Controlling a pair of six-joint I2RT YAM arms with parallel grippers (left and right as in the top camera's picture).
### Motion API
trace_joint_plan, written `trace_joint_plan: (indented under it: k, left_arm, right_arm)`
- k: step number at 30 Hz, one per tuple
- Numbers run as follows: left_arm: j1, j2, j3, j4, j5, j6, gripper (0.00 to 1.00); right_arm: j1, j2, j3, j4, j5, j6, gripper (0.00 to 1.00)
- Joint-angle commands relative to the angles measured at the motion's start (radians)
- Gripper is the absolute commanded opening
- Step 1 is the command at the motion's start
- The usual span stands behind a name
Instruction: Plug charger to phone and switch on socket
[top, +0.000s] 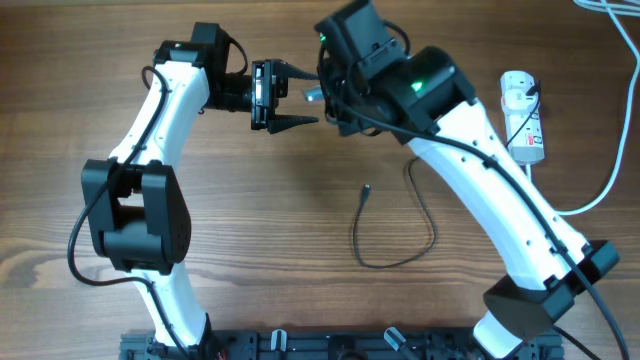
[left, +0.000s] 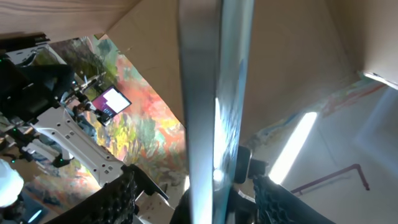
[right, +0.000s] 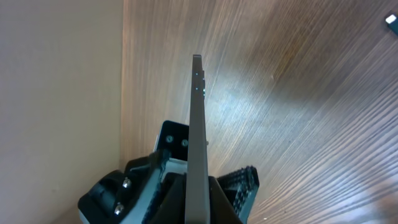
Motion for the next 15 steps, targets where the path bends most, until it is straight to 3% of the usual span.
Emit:
trace_joint_plan:
  k: [1,15]
  left_arm:
    - [-0.001,-0.035,0.0,0.0,0.022,-0.027,0.59]
    - [-0.001,-0.035,0.0,0.0,0.022,-0.034,0.45]
  right_arm:
    - [0.045,0.0,0.017,0.008,0.123,0.079,0.04]
    - [0.063,0.0,0.017,-0.003,0.146,0.13,0.04]
